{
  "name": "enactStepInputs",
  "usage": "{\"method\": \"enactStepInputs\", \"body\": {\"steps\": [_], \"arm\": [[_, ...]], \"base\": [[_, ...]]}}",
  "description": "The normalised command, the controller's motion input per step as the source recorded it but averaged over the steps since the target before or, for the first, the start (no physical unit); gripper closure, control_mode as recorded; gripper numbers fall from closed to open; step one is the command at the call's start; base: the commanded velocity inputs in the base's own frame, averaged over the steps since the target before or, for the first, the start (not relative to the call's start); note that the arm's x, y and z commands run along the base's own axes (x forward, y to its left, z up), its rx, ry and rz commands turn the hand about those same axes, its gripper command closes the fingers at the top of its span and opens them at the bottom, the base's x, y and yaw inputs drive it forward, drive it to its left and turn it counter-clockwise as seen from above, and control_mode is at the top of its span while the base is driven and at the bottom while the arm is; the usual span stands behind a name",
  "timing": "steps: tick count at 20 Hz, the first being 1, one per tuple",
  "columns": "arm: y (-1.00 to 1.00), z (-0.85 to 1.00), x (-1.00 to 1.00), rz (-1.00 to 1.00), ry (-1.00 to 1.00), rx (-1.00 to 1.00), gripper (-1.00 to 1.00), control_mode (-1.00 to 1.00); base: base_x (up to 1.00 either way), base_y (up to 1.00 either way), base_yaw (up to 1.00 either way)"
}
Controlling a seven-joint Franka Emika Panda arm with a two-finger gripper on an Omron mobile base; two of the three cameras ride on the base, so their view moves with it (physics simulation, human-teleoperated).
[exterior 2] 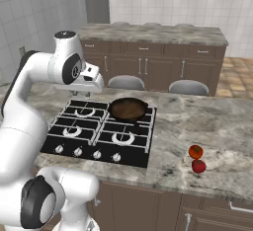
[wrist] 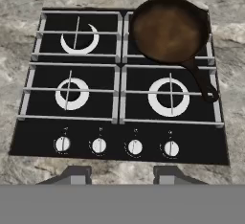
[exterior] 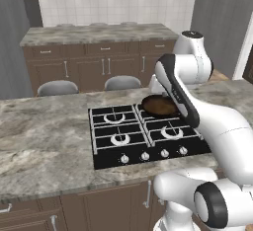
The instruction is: Put the tomato and tomato in the pan. Then turn on the rear right burner and set the heat to medium.
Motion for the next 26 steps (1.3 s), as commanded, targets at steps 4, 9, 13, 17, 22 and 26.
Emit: {"method": "enactStepInputs", "body": {"steps": [4, 9, 13, 17, 22, 26], "arm": [[0.00, -0.10, -0.03, 0.00, 0.08, 0.00, -1.00, -1.00], [-0.13, -0.04, -0.13, -0.05, 0.03, 0.00, -1.00, -1.00], [-0.64, -0.01, 0.06, -0.04, 0.05, 0.00, -1.00, -1.00], [-0.80, -0.03, 0.15, -0.06, 0.06, 0.00, -1.00, -1.00], [-0.73, -0.09, 0.06, -0.05, 0.06, 0.00, -1.00, -1.00], [-0.63, -0.16, 0.01, -0.07, 0.09, -0.01, -1.00, -1.00]], "base": [[0.00, 0.00, 0.00], [0.00, 0.00, 0.00], [0.00, 0.00, 0.00], [0.00, 0.00, 0.00], [0.00, 0.00, 0.00], [0.00, 0.00, 0.00]]}}
